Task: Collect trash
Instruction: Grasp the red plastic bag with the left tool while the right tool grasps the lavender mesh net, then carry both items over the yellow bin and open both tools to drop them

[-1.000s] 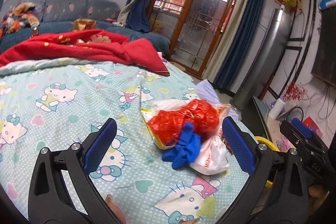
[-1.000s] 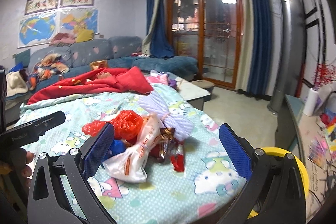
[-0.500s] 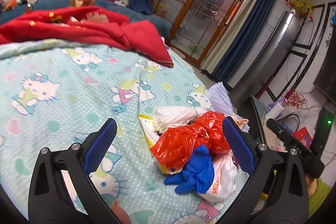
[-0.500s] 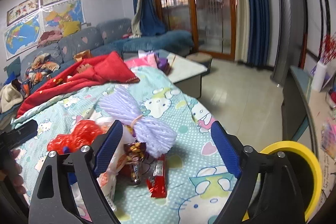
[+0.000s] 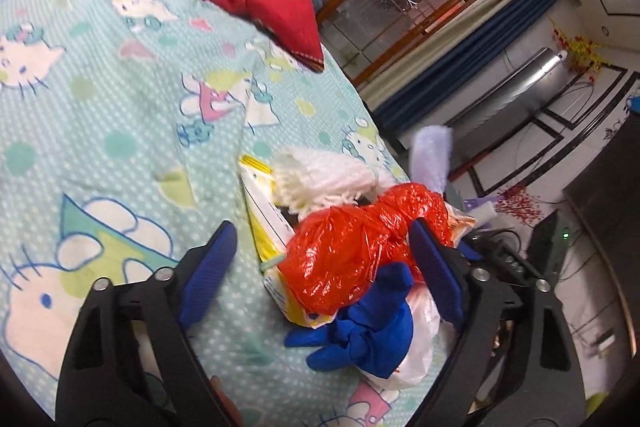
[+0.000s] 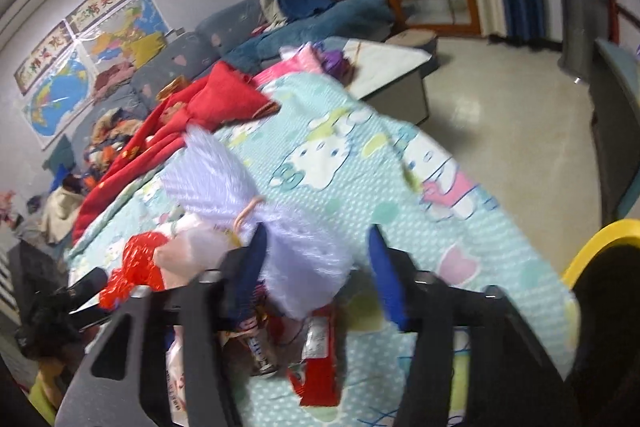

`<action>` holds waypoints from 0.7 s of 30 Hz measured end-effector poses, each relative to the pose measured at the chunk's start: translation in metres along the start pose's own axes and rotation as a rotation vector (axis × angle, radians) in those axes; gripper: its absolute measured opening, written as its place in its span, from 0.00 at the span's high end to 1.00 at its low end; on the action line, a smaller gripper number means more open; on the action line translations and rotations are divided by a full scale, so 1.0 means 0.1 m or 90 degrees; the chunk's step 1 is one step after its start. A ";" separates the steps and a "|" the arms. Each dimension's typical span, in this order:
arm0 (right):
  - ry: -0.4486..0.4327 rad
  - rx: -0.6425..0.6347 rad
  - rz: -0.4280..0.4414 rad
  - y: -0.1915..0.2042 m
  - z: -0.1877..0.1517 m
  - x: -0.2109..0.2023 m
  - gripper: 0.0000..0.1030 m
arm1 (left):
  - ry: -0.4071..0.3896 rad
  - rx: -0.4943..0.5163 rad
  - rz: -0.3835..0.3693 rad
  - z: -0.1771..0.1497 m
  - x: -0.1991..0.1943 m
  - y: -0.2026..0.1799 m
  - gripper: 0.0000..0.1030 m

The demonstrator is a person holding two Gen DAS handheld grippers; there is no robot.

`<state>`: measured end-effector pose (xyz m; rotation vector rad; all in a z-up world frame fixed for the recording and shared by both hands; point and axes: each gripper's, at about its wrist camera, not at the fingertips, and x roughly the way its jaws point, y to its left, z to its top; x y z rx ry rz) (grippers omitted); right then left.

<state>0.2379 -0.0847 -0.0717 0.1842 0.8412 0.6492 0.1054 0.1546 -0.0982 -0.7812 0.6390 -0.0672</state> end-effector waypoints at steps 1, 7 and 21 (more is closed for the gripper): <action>0.005 0.005 0.008 -0.01 -0.01 -0.01 0.74 | 0.004 -0.002 -0.005 -0.01 0.01 0.00 0.32; -0.022 -0.004 0.014 0.01 -0.04 -0.20 0.87 | 0.007 0.013 -0.011 -0.04 -0.02 -0.07 0.74; -0.121 -0.072 -0.045 0.07 0.03 -0.67 0.87 | -0.115 0.117 0.006 0.05 -0.54 -0.49 0.94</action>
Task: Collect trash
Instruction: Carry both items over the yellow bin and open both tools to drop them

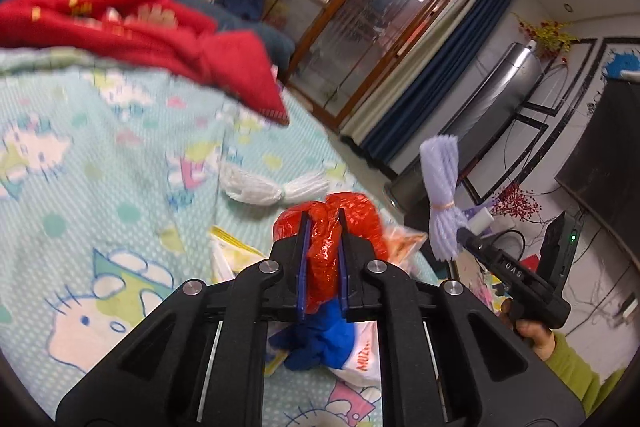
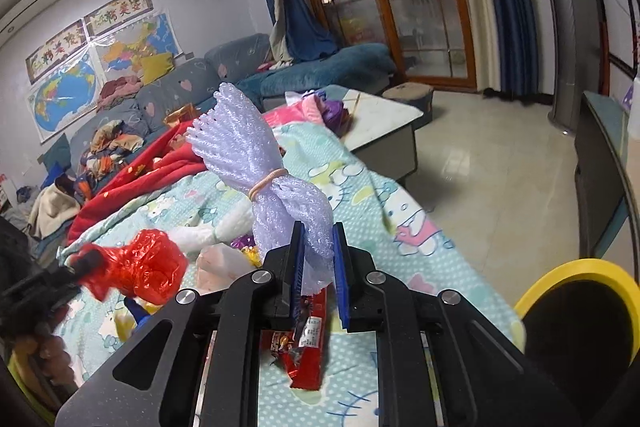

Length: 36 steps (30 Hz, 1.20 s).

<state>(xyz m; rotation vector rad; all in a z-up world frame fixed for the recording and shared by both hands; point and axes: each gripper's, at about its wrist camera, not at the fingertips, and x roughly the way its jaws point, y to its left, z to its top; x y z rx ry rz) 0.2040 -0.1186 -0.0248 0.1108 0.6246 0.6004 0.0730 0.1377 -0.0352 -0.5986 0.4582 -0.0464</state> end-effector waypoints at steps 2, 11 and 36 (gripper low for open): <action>-0.006 0.001 -0.007 -0.02 0.00 -0.04 0.87 | -0.021 0.016 0.001 0.04 -0.08 -0.09 0.94; -0.027 0.004 -0.047 -0.11 -0.06 -0.40 0.87 | -0.045 0.071 -0.026 0.12 -0.12 -0.47 0.95; -0.067 0.139 -0.215 -1.12 -0.50 -1.24 0.87 | 0.076 0.239 -0.151 -0.52 0.75 -1.94 0.95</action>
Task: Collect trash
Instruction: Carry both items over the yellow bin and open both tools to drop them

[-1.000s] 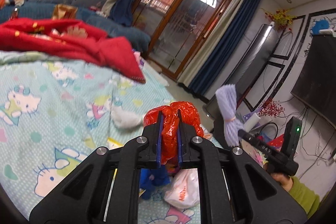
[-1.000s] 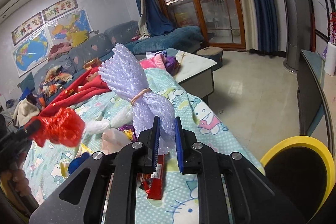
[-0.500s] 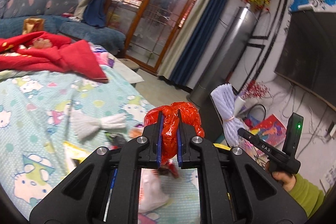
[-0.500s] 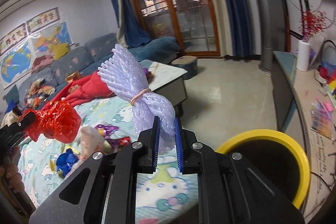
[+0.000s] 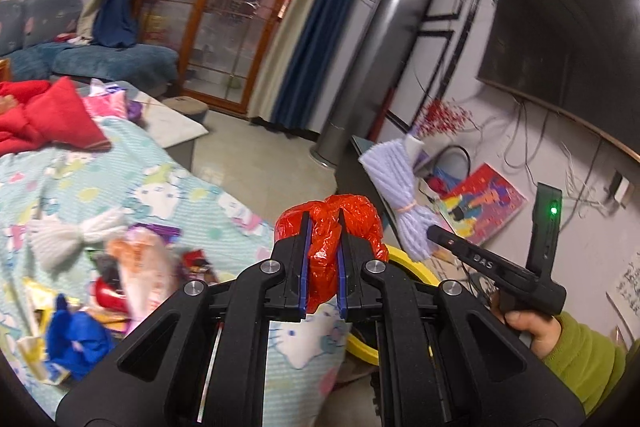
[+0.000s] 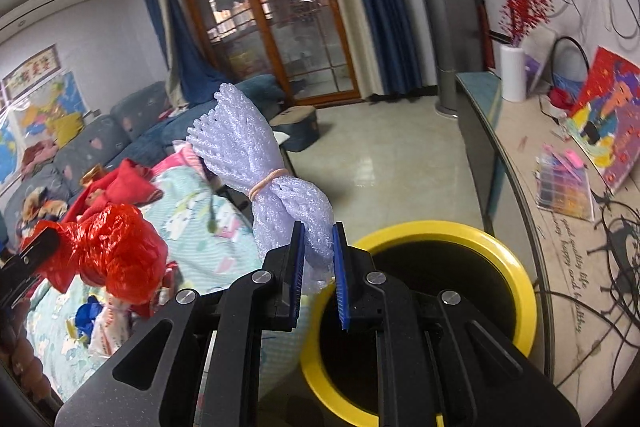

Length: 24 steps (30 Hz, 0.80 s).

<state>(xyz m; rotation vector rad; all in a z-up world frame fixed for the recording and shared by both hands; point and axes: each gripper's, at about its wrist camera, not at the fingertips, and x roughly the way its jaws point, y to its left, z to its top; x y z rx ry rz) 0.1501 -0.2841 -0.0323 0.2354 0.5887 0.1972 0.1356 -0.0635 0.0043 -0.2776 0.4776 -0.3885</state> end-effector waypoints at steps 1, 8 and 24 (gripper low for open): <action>0.002 0.002 -0.004 -0.03 -0.02 0.00 0.87 | 0.004 0.005 -0.004 -0.01 0.04 -0.03 0.95; 0.021 0.036 -0.031 -0.31 -0.12 -0.01 0.87 | 0.038 0.039 -0.029 -0.11 0.33 -0.24 0.95; 0.079 0.103 -0.104 -0.86 -0.43 -0.12 0.87 | 0.114 0.081 -0.073 -0.42 0.87 -0.57 0.95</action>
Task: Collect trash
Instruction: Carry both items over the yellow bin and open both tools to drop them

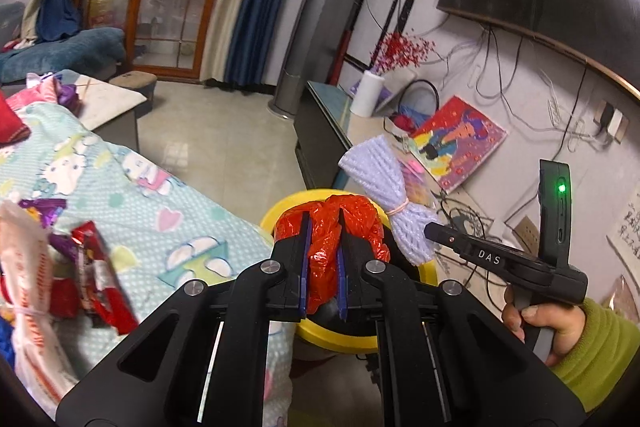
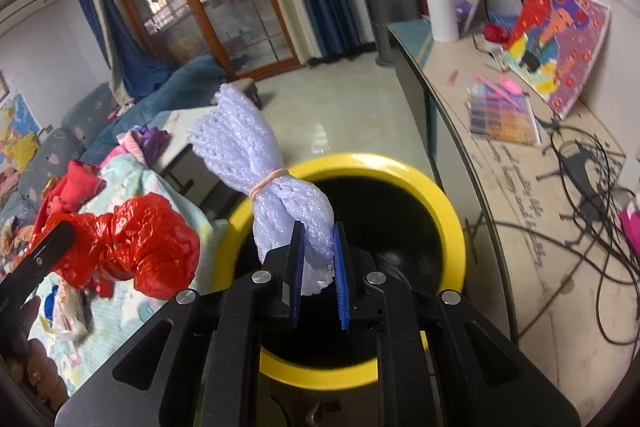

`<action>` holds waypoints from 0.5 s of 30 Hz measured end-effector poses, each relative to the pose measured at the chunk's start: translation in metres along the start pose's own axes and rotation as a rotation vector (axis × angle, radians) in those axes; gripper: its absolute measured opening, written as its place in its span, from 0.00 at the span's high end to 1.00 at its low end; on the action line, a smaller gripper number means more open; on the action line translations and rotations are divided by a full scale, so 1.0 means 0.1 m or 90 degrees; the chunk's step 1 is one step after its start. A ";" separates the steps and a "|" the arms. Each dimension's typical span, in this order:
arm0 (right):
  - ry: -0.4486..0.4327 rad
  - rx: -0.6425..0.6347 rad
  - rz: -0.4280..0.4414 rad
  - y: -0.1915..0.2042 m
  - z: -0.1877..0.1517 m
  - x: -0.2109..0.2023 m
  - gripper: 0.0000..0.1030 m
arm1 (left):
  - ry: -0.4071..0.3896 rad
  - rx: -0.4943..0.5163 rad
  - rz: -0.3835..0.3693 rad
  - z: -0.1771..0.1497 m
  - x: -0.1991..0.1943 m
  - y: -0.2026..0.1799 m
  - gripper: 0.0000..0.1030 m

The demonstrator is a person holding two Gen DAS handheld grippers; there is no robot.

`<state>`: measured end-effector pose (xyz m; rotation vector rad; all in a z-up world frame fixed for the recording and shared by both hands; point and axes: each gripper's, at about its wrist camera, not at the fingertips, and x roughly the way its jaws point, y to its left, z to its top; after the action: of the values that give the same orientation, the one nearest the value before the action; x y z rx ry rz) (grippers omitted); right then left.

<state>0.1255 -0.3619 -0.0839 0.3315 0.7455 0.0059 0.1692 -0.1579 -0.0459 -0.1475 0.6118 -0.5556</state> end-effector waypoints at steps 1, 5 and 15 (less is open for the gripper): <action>0.004 0.007 -0.002 -0.03 -0.01 0.02 0.87 | 0.004 0.002 -0.003 -0.01 0.03 -0.01 0.95; 0.026 0.034 -0.011 -0.13 -0.04 0.10 0.74 | 0.029 0.012 -0.008 -0.06 0.20 -0.04 0.95; 0.005 0.089 -0.055 -0.42 -0.14 0.04 0.41 | 0.032 -0.004 -0.007 -0.09 0.24 0.03 0.23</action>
<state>0.1140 -0.3968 -0.1084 0.4321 0.7689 -0.1276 0.1815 -0.1678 -0.0659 -0.1427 0.6619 -0.5699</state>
